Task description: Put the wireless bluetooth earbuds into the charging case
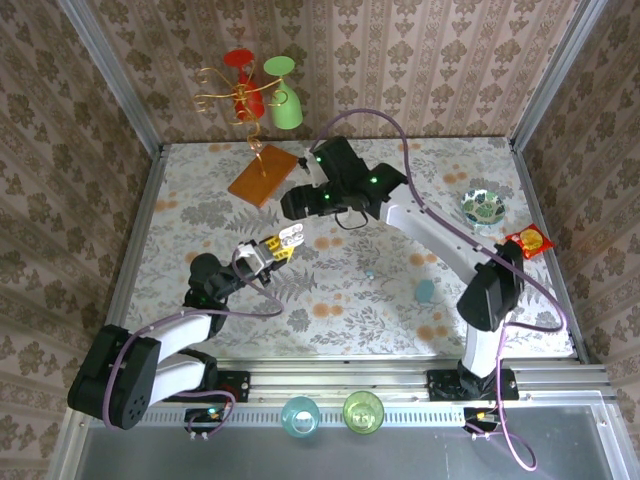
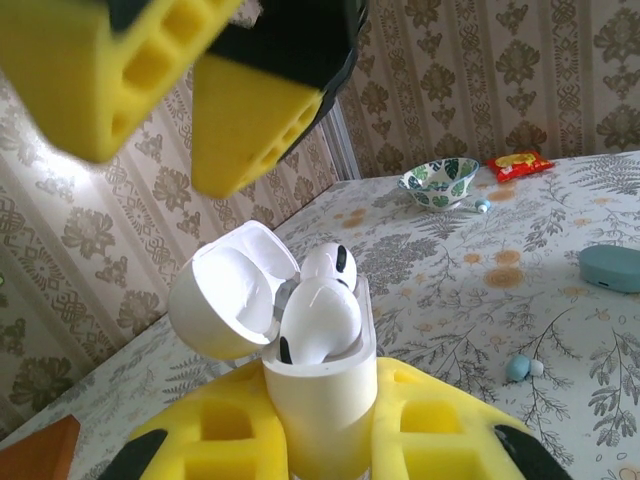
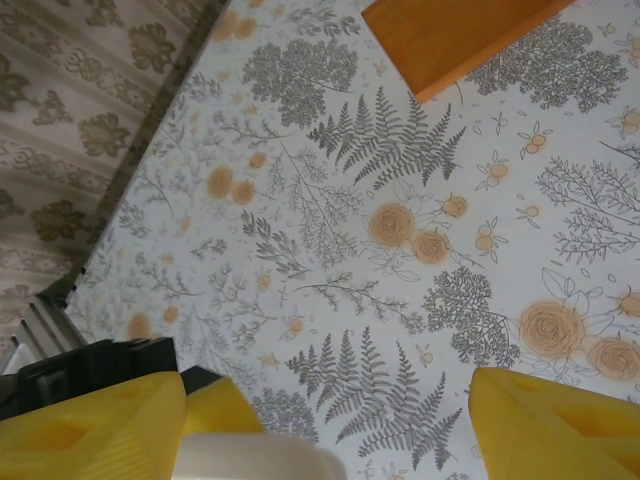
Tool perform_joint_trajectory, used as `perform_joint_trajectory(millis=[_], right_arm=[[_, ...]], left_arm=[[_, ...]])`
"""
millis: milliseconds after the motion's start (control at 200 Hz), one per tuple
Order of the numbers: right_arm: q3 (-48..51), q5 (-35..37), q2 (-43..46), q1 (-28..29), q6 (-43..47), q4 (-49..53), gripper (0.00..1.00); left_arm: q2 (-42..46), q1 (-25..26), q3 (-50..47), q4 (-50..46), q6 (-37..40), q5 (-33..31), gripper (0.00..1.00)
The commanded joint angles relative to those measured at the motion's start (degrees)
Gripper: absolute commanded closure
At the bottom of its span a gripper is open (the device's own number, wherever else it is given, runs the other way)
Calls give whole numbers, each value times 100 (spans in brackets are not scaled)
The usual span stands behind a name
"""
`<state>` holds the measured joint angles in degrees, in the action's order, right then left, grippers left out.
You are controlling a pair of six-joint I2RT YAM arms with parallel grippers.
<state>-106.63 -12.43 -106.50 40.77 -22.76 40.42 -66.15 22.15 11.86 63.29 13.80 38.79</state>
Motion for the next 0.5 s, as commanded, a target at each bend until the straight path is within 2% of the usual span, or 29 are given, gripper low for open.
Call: perform_joint_trajectory(millis=[0, 150, 495], right_arm=[[-433, -220, -355, 9, 469, 714, 24], [-671, -282, -526, 27, 782, 1073, 24], [11, -659, 105, 13, 1038, 794, 23]], left_arm=[[14, 49, -52, 313, 195, 104, 100], [6, 46, -59, 334, 138, -71, 100], [-3, 40, -4, 314, -333, -507, 100]])
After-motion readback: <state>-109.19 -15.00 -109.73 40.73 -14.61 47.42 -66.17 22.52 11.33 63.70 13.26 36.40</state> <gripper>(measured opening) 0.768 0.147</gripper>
